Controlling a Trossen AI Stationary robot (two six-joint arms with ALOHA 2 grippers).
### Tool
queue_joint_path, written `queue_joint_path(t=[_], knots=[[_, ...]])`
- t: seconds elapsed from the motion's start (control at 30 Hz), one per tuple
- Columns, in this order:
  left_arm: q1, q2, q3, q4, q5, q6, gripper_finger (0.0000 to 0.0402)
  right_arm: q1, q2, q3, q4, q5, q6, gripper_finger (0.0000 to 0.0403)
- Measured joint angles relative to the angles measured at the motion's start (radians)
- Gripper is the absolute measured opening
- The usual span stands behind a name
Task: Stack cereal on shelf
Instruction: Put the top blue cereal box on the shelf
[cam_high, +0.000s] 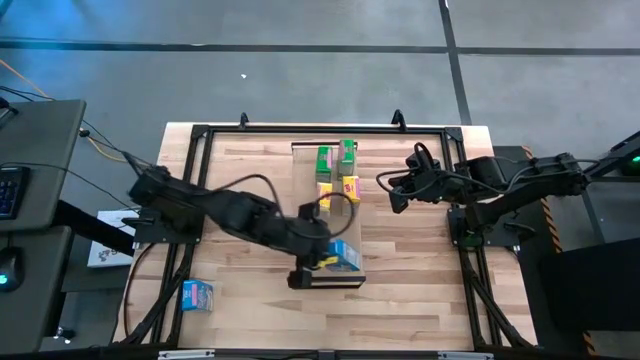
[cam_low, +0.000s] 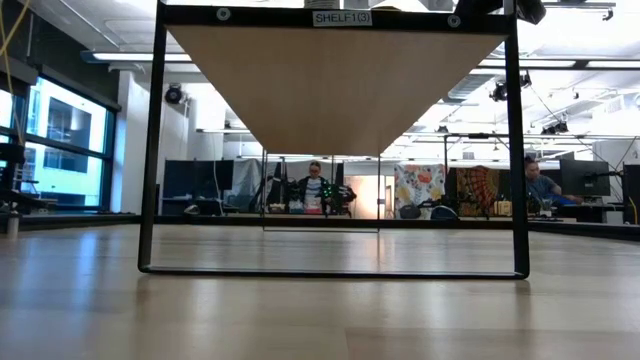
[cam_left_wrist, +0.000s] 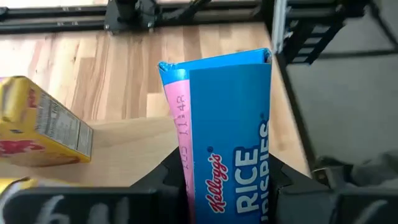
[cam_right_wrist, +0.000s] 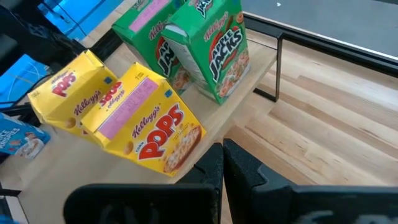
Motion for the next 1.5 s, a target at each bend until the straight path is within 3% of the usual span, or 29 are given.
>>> queue_joint_path(t=[0.43, 0.67, 1.13, 1.5], knots=[[0.006, 0.084, 0.001, -0.068, -0.025, 0.145, 0.0097, 0.0, 0.0, 0.002, 0.006, 0.005, 0.0, 0.0001], [0.007, 0.084, 0.001, -0.059, -0.102, 0.187, 0.0134, 0.0, 0.0, 0.002, 0.007, 0.013, 0.003, 0.0001], [0.046, 0.084, 0.001, -0.036, -0.074, 0.191, 0.0232, 0.0, 0.0, 0.002, 0.007, 0.021, 0.004, 0.0001], [0.058, -0.003, 0.001, 0.012, -0.071, 0.195, 0.0248, 0.0, 0.0, 0.003, 0.038, 0.04, 0.001, 0.0001]])
